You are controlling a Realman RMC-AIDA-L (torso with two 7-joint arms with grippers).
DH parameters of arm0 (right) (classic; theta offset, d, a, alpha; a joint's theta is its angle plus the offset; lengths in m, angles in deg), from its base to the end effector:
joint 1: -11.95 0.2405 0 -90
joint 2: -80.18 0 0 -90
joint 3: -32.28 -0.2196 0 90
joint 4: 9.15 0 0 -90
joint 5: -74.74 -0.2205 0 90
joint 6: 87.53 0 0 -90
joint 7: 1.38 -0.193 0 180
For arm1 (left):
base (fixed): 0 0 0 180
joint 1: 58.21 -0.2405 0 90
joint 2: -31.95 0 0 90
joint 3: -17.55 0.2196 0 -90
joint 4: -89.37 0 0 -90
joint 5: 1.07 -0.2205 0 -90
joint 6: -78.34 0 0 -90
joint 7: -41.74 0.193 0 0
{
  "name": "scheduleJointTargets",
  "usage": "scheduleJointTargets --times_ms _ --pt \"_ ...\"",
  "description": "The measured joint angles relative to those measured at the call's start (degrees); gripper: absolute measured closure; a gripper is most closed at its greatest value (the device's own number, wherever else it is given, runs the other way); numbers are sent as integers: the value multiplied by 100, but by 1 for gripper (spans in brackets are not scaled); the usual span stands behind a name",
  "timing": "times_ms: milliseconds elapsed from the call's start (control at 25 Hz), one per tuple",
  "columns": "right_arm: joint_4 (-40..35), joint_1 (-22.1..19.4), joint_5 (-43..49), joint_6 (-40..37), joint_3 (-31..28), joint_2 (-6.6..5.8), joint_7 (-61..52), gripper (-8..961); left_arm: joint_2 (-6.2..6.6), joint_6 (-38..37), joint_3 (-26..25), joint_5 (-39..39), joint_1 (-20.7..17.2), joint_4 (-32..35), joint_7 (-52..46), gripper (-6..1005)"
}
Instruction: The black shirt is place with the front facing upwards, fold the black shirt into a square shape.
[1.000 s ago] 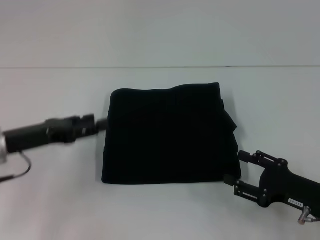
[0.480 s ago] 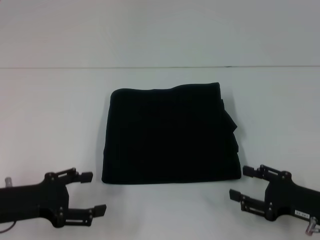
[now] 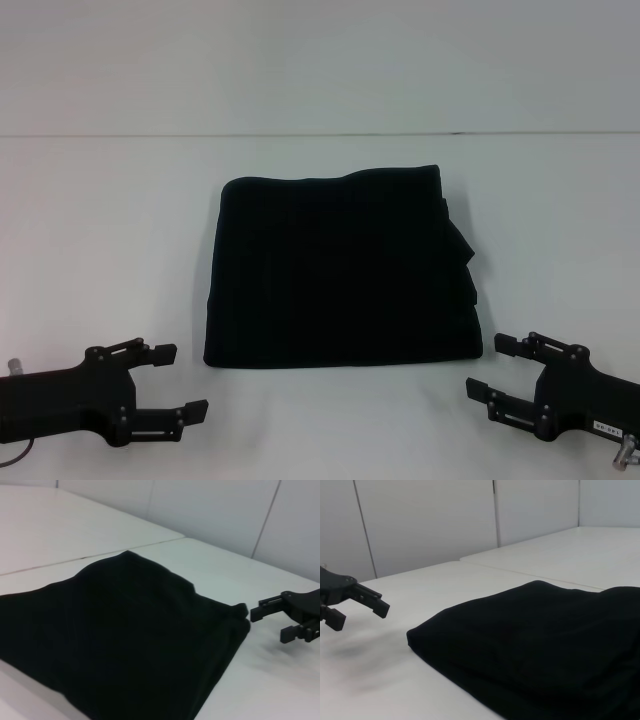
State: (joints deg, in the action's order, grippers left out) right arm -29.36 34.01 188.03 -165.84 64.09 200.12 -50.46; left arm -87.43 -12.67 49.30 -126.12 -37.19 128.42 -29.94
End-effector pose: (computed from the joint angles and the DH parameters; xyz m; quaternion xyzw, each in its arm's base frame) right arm 0.2988 0.2914 -0.0685 -0.9238 0.2021 0.2172 0.2420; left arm -0.2965 0.2864 -0.0191 -0.9382 -0.2494 -0.1788 0.1602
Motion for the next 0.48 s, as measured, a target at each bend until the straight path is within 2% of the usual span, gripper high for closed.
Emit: scheduleJointTargets --times_ms 480 --pt "-27 58 0 -40 -79 -14 -45 185 25 33 9 -35 63 38 -215 62"
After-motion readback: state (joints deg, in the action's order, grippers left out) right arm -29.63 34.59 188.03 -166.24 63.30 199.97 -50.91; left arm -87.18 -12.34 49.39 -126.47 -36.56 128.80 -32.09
